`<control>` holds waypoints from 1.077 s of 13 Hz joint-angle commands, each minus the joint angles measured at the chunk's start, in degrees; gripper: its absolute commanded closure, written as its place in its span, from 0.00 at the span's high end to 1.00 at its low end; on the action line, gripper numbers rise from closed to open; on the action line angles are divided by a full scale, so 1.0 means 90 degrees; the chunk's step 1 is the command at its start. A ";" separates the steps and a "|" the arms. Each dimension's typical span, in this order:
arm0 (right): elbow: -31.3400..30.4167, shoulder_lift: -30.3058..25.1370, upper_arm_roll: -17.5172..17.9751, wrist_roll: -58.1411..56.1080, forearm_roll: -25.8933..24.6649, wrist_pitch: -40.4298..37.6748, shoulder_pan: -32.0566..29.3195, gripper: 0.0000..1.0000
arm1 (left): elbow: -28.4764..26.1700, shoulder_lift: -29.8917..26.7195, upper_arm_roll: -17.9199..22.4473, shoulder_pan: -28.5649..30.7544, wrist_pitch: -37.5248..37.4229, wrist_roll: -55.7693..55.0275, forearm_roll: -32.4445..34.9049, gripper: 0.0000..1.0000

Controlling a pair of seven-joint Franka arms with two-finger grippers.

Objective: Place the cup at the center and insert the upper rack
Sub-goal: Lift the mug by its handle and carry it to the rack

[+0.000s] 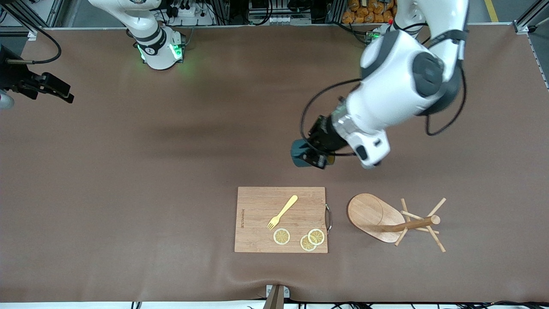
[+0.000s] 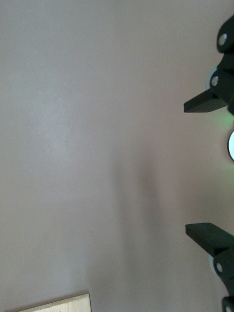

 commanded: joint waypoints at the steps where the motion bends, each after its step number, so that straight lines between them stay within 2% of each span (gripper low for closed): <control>1: -0.0121 -0.0079 0.0100 0.0065 -0.0007 0.0003 -0.0051 1.00 | -0.0174 -0.0171 -0.0088 0.0518 0.0008 0.0577 -0.0783 0.00; 5: -0.0170 -0.0079 0.0120 0.0192 -0.0007 -0.0035 -0.0031 1.00 | -0.0233 -0.0151 -0.0078 0.1329 -0.0012 0.1650 -0.2266 0.00; 9: -0.0258 -0.0156 0.0120 0.0172 -0.0095 0.0042 0.0134 1.00 | -0.0311 0.0141 -0.0078 0.2012 -0.0664 0.2979 -0.3400 0.00; 14: -0.0395 -0.0284 0.0119 0.0172 -0.0095 0.0101 0.0135 1.00 | -0.0301 0.0688 -0.0078 0.2716 -0.1076 0.4044 -0.4358 0.00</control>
